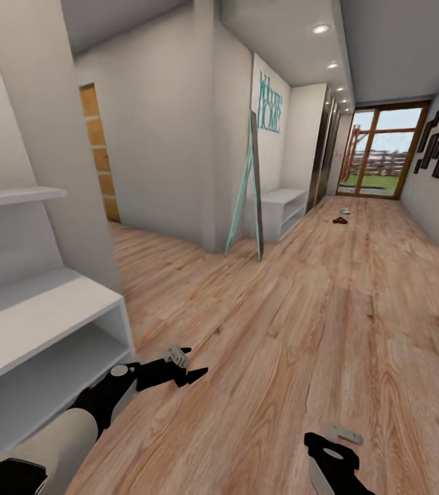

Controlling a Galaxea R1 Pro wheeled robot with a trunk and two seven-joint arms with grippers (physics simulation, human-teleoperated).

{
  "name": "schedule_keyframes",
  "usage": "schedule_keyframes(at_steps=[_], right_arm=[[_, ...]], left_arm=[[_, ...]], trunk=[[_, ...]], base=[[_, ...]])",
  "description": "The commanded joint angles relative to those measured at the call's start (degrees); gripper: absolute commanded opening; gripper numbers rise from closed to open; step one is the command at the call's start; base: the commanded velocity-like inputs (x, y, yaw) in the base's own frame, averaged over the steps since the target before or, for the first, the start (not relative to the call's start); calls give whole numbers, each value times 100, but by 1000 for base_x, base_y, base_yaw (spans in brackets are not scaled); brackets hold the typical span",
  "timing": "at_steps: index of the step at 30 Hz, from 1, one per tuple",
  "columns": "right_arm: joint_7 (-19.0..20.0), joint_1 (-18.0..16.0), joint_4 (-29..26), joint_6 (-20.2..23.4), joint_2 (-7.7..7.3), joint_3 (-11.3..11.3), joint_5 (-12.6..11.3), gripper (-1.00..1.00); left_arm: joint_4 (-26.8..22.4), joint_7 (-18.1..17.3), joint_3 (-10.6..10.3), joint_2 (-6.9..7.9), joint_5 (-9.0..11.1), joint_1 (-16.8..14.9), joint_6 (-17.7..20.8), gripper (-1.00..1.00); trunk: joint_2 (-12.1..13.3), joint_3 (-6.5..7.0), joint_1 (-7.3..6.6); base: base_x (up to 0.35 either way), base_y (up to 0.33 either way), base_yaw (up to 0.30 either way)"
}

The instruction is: Pick up the two gym shoes and the two sandals from the corridor floor and place them onto the hallstand (shoe rack) in the corridor, making sure they are on the rack and not on the floor. Arrange them so the two gym shoes are next to each other and the two sandals are next to each other.

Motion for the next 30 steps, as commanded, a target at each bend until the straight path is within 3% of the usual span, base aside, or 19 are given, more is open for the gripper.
schedule_keyframes(at_steps=[1,30], right_arm=[[-15,-2,-11,25,3,-6,-26,100],[-15,-2,-10,25,2,-6,-30,100]], left_arm=[[-1,2,-33,7,21,-3,-27,100],[-1,93,-31,7,54,-3,-26,100]], trunk=[[-2,-2,2],[-2,10,2]], base=[[347,-15,-283],[348,-1,-298]])
